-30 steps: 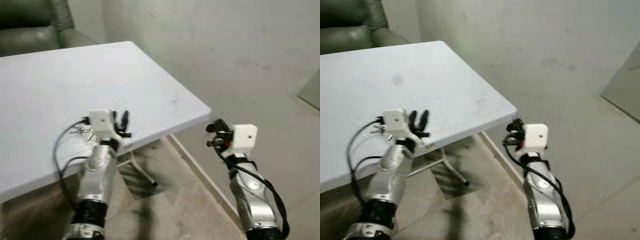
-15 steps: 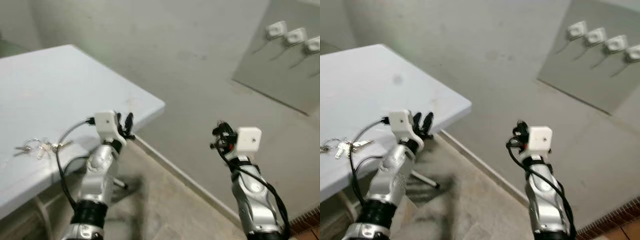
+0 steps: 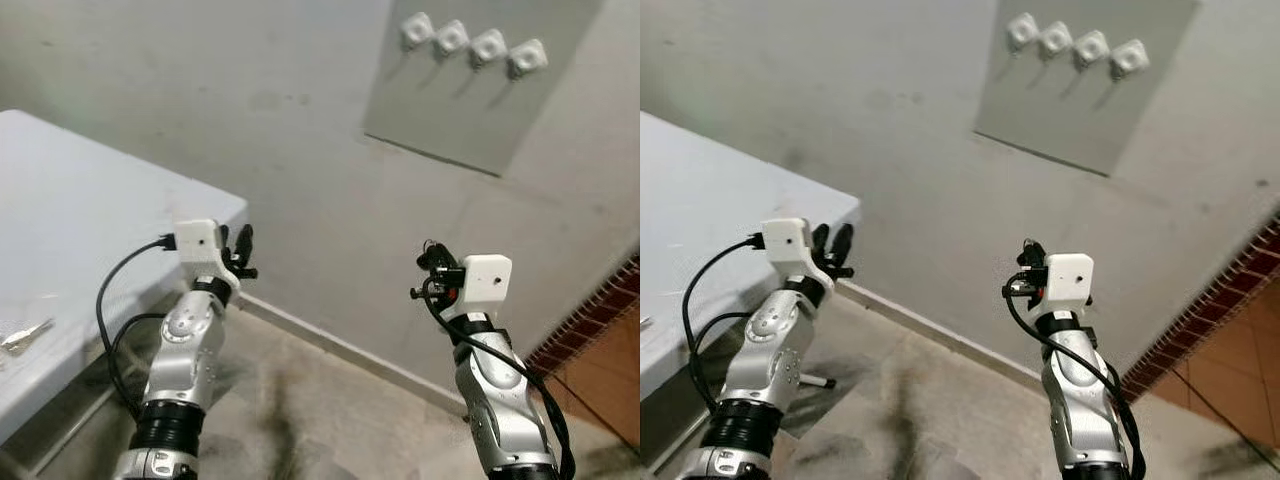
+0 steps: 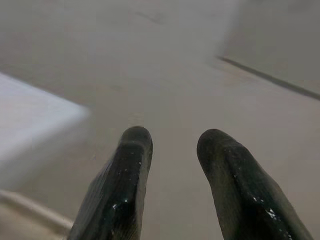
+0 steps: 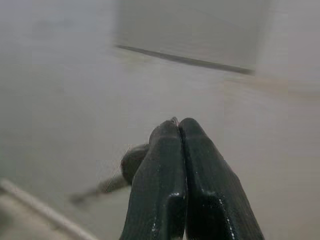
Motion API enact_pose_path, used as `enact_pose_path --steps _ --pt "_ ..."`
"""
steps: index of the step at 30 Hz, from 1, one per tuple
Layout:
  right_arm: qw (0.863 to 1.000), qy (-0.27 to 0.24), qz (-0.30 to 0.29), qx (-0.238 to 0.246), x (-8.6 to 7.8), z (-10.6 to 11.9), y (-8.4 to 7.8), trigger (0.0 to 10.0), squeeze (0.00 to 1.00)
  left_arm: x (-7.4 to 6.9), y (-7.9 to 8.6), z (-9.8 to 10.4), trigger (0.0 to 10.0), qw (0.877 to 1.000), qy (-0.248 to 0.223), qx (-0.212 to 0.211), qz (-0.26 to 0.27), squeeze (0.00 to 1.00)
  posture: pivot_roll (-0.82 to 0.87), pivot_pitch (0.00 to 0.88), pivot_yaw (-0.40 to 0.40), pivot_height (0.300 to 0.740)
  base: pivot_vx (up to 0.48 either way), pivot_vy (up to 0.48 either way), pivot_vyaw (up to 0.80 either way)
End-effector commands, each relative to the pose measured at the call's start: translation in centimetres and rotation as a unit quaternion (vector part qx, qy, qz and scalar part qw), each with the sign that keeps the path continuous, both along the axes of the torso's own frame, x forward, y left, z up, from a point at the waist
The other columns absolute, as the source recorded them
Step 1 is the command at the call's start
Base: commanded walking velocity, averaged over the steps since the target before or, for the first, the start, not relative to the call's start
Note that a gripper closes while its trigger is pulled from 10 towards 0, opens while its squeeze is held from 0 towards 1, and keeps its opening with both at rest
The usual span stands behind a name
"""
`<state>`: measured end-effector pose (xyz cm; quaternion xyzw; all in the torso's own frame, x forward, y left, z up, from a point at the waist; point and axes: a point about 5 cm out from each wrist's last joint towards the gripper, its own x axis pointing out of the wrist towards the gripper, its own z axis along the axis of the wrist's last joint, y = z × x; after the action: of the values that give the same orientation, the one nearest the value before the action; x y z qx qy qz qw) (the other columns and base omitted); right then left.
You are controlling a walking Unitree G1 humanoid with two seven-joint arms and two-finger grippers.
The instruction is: Hang keys on a hook
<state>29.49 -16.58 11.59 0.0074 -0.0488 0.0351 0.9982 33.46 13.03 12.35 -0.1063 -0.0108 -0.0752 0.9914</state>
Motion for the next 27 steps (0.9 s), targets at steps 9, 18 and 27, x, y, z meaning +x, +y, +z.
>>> enact_pose_path --steps 9,18,27 --pt "1.000 -0.011 -0.004 0.003 0.0 0.6 0.1 10.0 0.00 0.1 0.0 0.4 10.0 1.000 -0.002 0.009 -0.003 0.00 0.10 0.000 -0.067 0.736 0.000 0.000 -0.76" --pt "1.000 -0.009 -0.001 0.004 -0.3 0.6 0.1 10.0 0.00 -0.5 -0.4 0.1 10.0 1.000 0.010 -0.010 -0.006 0.00 0.10 0.000 -0.073 0.736 0.000 0.000 -0.17" --pt "1.000 -0.007 0.004 0.002 -0.7 0.4 0.1 10.0 0.00 -0.9 -0.6 -0.4 10.0 0.999 0.023 -0.023 -0.005 0.00 0.09 0.000 -0.074 0.736 0.000 0.000 0.00"
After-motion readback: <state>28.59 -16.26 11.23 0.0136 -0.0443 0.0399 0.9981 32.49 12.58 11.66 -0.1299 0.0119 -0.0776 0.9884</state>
